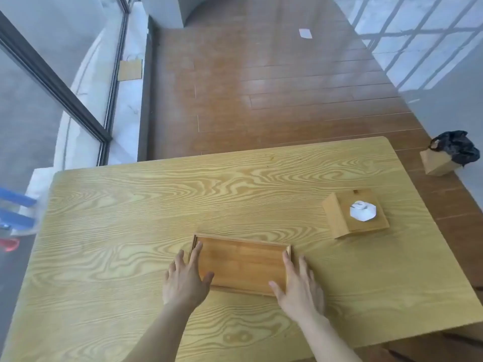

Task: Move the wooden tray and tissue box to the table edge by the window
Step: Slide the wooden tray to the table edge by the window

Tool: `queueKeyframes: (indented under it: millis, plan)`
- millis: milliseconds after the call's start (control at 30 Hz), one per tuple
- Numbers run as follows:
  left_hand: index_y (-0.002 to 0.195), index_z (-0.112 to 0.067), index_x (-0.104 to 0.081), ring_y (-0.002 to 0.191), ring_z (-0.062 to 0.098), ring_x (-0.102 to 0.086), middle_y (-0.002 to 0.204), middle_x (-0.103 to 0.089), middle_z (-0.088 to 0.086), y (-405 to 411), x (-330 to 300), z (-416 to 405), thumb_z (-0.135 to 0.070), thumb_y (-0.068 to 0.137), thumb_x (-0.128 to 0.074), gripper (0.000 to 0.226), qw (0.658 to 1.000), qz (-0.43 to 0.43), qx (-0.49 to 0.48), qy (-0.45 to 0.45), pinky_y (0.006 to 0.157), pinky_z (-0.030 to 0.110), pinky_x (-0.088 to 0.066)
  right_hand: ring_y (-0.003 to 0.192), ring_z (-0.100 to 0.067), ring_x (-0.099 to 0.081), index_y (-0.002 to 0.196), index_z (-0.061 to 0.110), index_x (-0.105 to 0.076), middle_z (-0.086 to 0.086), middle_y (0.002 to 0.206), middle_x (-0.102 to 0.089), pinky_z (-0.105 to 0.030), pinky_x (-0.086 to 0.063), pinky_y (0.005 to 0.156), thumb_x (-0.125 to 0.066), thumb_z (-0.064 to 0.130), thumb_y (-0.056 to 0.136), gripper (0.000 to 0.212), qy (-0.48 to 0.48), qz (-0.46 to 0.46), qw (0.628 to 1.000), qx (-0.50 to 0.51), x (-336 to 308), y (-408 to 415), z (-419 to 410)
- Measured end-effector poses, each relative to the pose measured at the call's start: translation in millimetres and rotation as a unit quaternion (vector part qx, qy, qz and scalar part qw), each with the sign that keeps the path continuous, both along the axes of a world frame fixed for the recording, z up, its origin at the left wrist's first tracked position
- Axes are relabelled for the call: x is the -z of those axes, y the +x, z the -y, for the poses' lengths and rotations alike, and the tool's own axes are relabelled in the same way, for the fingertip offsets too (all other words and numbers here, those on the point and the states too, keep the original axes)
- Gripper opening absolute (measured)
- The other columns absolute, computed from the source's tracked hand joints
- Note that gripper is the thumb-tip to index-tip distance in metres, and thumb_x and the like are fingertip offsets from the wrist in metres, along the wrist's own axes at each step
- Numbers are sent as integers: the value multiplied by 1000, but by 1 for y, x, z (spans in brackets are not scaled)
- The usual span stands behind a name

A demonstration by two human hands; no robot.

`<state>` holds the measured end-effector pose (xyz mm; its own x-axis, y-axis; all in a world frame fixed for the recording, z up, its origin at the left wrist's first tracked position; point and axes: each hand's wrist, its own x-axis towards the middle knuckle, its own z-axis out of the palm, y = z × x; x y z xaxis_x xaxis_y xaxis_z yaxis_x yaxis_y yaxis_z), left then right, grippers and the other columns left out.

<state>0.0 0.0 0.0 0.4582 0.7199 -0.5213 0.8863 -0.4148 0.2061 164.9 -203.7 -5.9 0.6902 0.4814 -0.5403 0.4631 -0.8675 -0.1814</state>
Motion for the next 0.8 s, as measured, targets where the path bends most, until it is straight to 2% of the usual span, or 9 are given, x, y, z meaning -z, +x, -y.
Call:
queueKeyframes:
  millis: [100, 200, 300, 500, 633, 800]
  plan:
    - [154, -46, -9, 141, 31, -35, 157, -29, 9, 7, 6, 1, -56, 88, -59, 84, 999, -11, -19, -32, 108, 45, -40, 138, -29, -42, 161, 37, -2, -7, 164, -25, -44, -50, 103, -50, 64, 95, 86, 1, 15, 1000, -1, 5, -1, 0]
    - [152, -44, -19, 136, 31, -39, 149, -36, 10, 12, 10, 7, -53, 86, -66, 82, 996, -1, -66, -59, 105, 43, -44, 122, -23, -50, 161, 34, -12, -4, 146, -41, -38, -54, 94, -54, 60, 94, 83, 33, 8, 999, -5, 10, -7, 0]
    - [148, -45, -26, 129, 31, -43, 140, -42, 10, 14, 11, 13, -51, 83, -70, 79, 993, 12, -96, -64, 101, 42, -46, 116, -20, -51, 160, 35, -17, -3, 136, -41, -31, -54, 88, -60, 60, 91, 84, 50, -13, 999, 14, 11, -6, 0]
    - [138, -52, -37, 126, 26, -44, 132, -42, 4, 14, 0, 38, -51, 79, -74, 69, 991, 27, -127, -18, 83, 39, -52, 110, -18, -50, 158, 35, -21, -2, 128, -37, -31, -53, 88, -63, 60, 89, 84, 73, -32, 997, 21, 4, 9, 7]
    - [138, -52, -37, 124, 23, -44, 132, -40, 2, 14, -8, 53, -55, 76, -75, 73, 989, 36, -144, 20, 85, 37, -53, 117, -19, -50, 158, 35, -26, -2, 132, -35, -30, -54, 89, -61, 62, 89, 82, 84, -20, 996, 10, -2, 15, 9]
    - [139, -50, -40, 120, 24, -47, 131, -41, 3, 8, -18, 61, -54, 74, -77, 75, 981, 53, -176, 61, 93, 36, -50, 112, -17, -51, 157, 36, -30, 1, 125, -34, -27, -53, 86, -58, 63, 89, 78, 102, -5, 994, -30, -9, 19, 2]
